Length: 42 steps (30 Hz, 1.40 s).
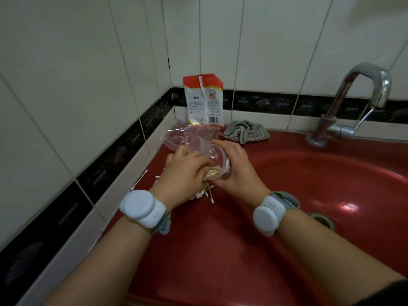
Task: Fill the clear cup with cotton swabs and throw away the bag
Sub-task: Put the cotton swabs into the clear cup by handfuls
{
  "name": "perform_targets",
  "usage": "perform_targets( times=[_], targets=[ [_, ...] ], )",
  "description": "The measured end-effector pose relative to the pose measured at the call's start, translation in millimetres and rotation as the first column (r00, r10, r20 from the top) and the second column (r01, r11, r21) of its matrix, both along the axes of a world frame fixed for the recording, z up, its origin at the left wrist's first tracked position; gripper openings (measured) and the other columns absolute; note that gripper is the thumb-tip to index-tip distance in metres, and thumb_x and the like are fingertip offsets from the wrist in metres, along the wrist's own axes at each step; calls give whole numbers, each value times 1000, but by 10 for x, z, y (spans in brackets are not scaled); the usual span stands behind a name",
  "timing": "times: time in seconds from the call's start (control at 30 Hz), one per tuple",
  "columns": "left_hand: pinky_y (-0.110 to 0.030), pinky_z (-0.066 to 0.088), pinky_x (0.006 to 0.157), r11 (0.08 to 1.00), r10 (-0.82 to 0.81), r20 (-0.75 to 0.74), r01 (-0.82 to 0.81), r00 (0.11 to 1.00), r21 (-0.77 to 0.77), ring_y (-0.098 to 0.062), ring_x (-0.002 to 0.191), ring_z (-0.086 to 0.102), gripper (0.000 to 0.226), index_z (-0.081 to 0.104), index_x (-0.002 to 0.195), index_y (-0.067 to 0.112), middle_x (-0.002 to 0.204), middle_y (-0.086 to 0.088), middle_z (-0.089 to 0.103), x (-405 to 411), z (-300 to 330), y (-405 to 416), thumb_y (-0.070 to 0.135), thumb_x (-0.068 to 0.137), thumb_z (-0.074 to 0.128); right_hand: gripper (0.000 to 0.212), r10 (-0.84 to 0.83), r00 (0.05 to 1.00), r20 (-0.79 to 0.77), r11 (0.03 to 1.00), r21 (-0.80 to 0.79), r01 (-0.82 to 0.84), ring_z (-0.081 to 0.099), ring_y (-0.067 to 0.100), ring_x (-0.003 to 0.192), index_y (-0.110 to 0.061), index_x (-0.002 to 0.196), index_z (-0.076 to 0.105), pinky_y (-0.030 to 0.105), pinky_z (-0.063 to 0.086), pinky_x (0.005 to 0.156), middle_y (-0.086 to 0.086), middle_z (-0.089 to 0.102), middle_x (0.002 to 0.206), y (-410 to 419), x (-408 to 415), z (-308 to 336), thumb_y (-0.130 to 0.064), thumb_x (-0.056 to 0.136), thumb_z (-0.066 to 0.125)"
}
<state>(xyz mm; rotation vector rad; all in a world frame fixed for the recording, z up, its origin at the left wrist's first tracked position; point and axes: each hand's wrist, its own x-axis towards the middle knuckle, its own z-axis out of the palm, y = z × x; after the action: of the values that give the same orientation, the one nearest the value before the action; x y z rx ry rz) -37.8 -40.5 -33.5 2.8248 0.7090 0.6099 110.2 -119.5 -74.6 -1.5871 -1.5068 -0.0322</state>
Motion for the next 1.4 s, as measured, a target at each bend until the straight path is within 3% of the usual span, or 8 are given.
perform_targets(
  times=[0.17,0.27,0.5,0.67,0.73,0.8,0.93,1.4],
  targets=[
    [-45,37,93,996,3,158,11,987,-88,-21,107,43,42,64,111,27,110,6,59,-49,5,11,48,86,37,77,3,1000,-5,1000,29,-3,42,20,122,-14,133,45,31,32,105,3,47,128,13,-57,13,-21,66,82],
    [-46,40,91,998,-13,80,18,997,-55,-22,103,44,40,67,107,25,107,4,60,-86,-30,59,48,83,44,75,6,1000,1,999,33,-6,42,19,121,-14,133,46,25,30,105,0,46,127,33,-73,17,-24,67,80],
    [-27,34,86,994,-81,151,91,985,-57,-23,97,48,24,69,104,16,99,-3,63,-95,-75,67,28,91,53,76,14,1000,-3,1000,9,-14,41,18,121,-16,134,45,20,28,104,3,47,127,44,-125,19,-28,66,77],
    [-20,36,79,980,169,419,-107,892,-168,-17,88,55,17,67,96,10,94,-5,61,-223,65,142,18,90,53,85,-34,998,-55,998,-54,31,37,18,124,-22,136,41,20,26,101,4,43,133,29,-99,59,-22,63,85],
    [-29,41,81,938,346,335,-309,877,-159,-27,88,59,16,66,92,5,96,-14,63,-309,89,277,8,88,51,86,-52,996,-72,998,-50,49,37,19,124,-22,136,41,21,26,101,3,43,133,23,-91,66,-21,63,85],
    [-39,47,82,872,481,25,-476,876,-115,-39,95,61,21,65,97,1,104,-24,61,-369,54,404,4,86,47,86,-61,994,-86,997,-50,57,37,19,125,-21,136,41,22,26,102,3,42,133,24,-97,64,-21,63,85],
    [-37,51,79,844,499,-422,-534,757,39,-35,101,63,26,62,105,-1,112,-23,63,-404,-124,524,4,88,44,86,-71,991,-109,996,-55,65,36,14,125,-23,136,41,20,26,101,-6,39,129,13,-117,69,-21,63,85],
    [-27,43,65,830,452,-494,-554,743,-73,-30,88,64,18,64,97,0,100,-18,66,-398,-176,657,7,86,51,82,-122,983,-140,992,-18,121,38,18,126,-21,135,42,30,30,106,2,43,134,-59,-26,50,-29,65,84]
  ],
)
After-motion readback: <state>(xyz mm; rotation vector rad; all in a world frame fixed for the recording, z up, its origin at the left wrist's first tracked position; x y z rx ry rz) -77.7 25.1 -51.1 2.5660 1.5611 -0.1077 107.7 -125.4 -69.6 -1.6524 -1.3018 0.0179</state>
